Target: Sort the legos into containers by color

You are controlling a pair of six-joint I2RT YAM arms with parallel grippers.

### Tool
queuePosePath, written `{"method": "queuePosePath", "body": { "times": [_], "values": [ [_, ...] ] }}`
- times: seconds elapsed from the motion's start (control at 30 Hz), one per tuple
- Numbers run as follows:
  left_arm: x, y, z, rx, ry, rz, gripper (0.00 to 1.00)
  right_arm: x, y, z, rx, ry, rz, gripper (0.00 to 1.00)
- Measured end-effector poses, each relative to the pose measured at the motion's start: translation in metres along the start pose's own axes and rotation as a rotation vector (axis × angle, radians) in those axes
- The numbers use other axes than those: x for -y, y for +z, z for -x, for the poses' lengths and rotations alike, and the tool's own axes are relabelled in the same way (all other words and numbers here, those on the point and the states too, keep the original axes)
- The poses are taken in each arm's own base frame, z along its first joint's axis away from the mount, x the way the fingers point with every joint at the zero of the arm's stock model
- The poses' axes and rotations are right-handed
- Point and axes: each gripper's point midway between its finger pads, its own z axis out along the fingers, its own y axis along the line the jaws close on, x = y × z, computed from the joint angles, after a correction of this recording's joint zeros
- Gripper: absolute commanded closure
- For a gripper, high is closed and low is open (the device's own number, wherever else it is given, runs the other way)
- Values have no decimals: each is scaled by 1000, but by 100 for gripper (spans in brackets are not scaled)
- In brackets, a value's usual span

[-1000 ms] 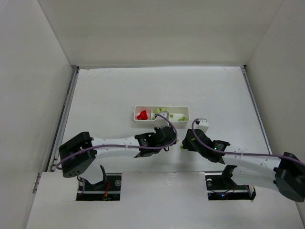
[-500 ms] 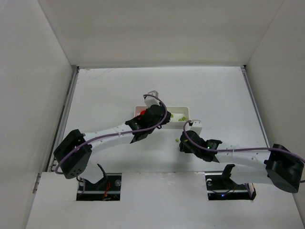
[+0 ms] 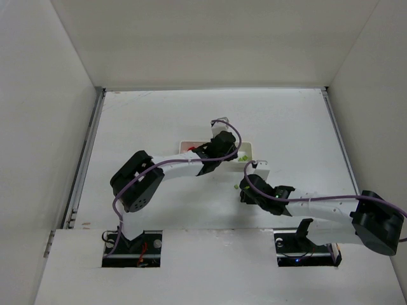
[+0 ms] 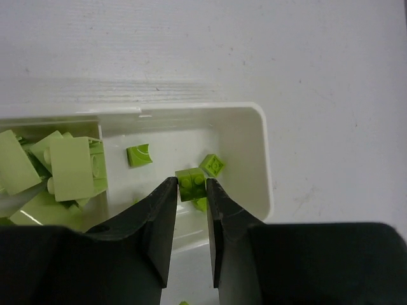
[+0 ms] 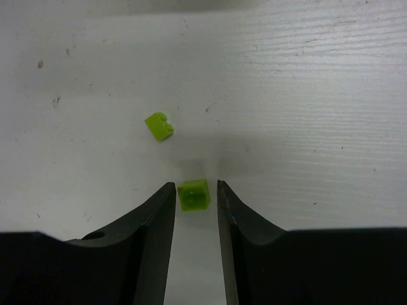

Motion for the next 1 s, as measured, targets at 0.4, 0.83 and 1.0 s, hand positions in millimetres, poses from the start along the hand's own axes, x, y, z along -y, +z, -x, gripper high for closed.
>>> {"method": "queuePosePath", "body": {
  "times": [0.4,0.83,1.0],
  "values": [
    [-3,15,-6,-12,35,21,64,-2,-1,-8,-20,-25,2,61],
    [-26,-48,30,80,10,-7,64,-3,-3,-7,-21,-31,1,83],
    [-34,-90,25,125,32,-44,64,-7,-13,27,37,-6,19,82]
  ]
}}
